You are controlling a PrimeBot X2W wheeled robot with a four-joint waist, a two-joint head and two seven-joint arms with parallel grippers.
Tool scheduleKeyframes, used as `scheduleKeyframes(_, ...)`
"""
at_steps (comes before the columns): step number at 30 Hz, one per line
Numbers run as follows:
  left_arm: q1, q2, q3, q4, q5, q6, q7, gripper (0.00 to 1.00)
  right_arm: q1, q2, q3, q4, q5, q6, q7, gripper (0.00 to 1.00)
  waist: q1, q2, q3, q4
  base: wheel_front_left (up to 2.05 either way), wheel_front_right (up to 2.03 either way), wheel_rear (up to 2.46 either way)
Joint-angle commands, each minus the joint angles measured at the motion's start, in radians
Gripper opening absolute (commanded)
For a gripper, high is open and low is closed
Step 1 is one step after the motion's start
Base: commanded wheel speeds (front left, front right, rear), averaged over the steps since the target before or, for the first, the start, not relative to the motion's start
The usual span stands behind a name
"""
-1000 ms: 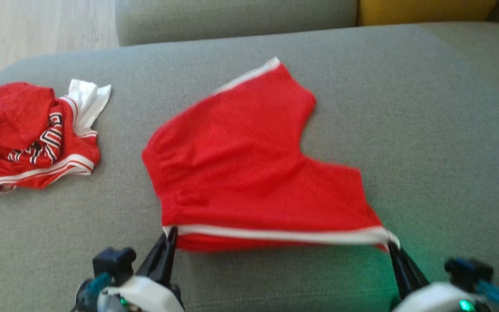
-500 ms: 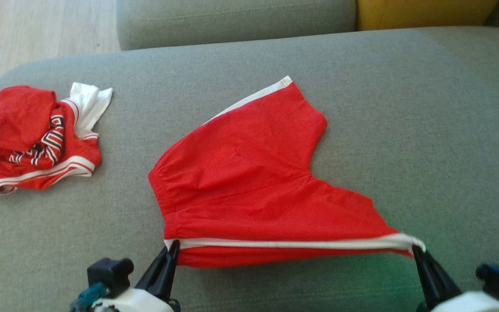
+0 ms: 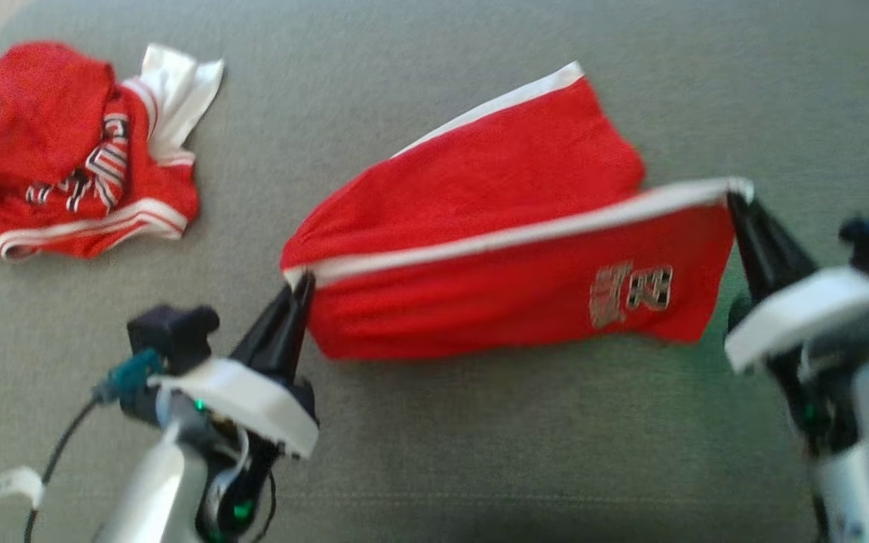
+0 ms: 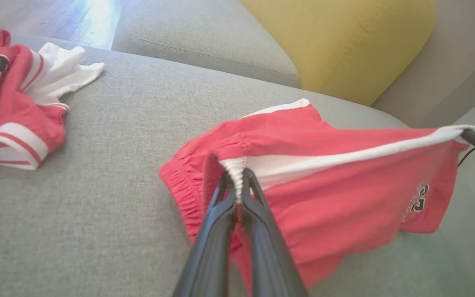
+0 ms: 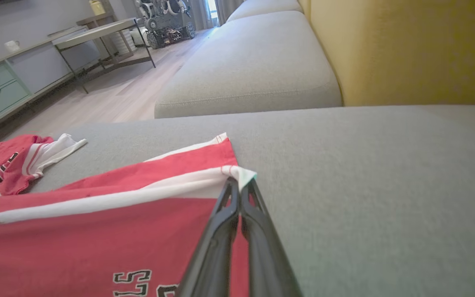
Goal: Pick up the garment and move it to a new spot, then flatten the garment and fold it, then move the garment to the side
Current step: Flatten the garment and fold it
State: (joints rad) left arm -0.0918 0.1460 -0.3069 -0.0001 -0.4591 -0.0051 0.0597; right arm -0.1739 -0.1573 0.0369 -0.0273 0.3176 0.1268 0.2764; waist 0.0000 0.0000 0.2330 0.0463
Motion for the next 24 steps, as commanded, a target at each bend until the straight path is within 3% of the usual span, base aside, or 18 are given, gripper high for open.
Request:
scheduleKeyframes(1, -0.061, 0.002, 0.043, -0.015, -0.006, -0.011, -0.006, 0.0, -0.087, -0.032, 0.038, 0.003, 0.021, 0.004, -0.003, 0.0, 0.0, 0.0, 0.058, 0.048, 0.0, 0.0, 0.0)
scheduleKeyframes(12, -0.274, -0.042, 0.013, 0.144, -0.012, -0.048, -0.045, 0.0, -0.479, -0.12, 0.209, 0.375, 0.135, 0.004, -0.092, 0.0, 0.0, 0.0, 0.164, 0.112, 0.0, 0.0, 0.0)
scheduleKeyframes(24, -0.432, -0.072, -0.012, 0.33, -0.031, -0.07, -0.105, 0.0, -0.698, -0.144, 0.356, 0.676, 0.207, 0.004, -0.217, 0.0, 0.0, 0.0, 0.21, 0.133, 0.0, 0.0, 0.0)
